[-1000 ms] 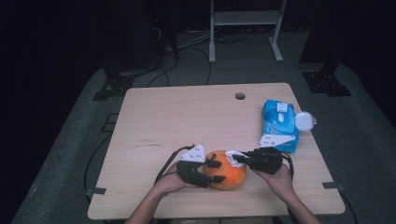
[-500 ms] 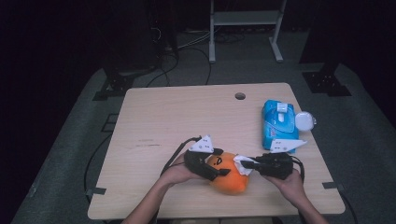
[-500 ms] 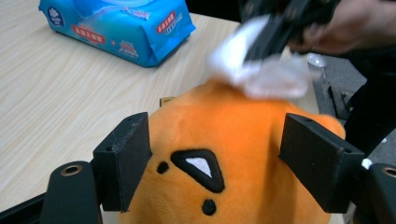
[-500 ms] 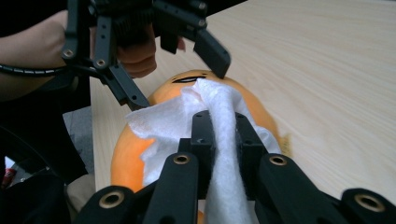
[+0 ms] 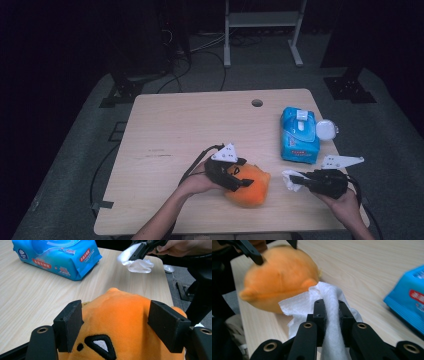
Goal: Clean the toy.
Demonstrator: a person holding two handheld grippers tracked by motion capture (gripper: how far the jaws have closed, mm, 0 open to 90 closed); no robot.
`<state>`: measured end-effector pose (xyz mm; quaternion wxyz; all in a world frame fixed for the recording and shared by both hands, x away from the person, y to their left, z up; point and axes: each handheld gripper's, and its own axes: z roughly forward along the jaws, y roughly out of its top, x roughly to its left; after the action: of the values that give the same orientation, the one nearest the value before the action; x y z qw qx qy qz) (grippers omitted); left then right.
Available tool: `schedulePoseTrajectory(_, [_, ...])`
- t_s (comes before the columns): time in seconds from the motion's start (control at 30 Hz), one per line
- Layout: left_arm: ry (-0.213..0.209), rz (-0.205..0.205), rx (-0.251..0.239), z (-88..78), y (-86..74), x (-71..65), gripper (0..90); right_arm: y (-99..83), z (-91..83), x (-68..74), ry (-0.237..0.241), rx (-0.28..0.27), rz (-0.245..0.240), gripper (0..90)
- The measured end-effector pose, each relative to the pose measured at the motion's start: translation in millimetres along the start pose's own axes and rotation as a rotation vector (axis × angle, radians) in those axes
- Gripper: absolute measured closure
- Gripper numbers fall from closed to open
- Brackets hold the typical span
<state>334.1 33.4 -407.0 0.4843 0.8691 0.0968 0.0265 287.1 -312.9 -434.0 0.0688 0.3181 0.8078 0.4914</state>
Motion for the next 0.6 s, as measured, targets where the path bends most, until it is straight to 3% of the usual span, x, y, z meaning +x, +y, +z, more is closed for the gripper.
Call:
schedulePoseTrajectory(0.33, [-0.029, 0.001, 0.048, 6.1, -6.2, -2.6, 28.6, -16.5, -0.6, -17.9, -0.058, 0.071, 0.038, 75.6])
schedulePoseTrajectory(0.6, [-0.021, 0.013, 0.098, 9.6, -9.4, -6.9, 41.7, -19.0, 1.9, -17.3, -0.062, 0.090, 0.039, 62.9])
